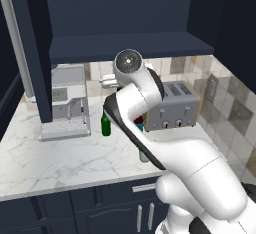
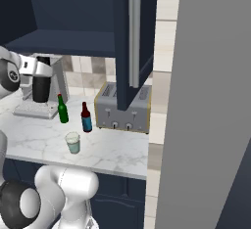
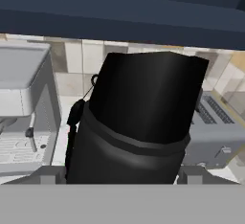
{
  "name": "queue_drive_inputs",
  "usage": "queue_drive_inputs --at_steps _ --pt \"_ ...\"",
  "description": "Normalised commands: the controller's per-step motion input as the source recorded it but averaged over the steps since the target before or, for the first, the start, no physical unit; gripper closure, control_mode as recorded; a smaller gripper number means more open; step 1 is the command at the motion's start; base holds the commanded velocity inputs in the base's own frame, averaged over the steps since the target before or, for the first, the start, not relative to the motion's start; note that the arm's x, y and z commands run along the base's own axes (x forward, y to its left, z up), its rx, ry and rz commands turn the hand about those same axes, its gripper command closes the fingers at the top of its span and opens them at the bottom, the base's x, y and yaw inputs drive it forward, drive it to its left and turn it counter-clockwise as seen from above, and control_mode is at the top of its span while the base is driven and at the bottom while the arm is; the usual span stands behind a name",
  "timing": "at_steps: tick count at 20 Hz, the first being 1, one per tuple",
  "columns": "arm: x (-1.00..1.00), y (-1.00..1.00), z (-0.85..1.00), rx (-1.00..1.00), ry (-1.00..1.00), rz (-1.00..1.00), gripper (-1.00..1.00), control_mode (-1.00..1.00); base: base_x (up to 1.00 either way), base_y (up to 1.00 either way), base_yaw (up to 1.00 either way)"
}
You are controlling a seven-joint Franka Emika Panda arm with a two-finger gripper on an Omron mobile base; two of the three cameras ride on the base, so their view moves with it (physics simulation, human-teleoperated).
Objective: Sort all alcoholic drinks to one cabinet, and non-alcoholic drinks to the other.
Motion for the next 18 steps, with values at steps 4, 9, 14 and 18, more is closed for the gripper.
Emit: queue_drive_inputs --at_steps 4,9,14,18 --pt "0.00 0.03 0.55 0.06 0.00 0.09 1.00 -1.00 0.00 0.00 0.00" --pt "0.00 0.07 0.52 0.01 -0.04 0.07 1.00 -1.00 0.00 0.00 0.00" --pt "0.00 0.14 0.50 0.00 -0.09 0.07 1.00 -1.00 0.00 0.00 0.00" --pt "0.00 0.17 0.43 0.00 -0.18 0.07 1.00 -1.00 0.00 0.00 0.00"
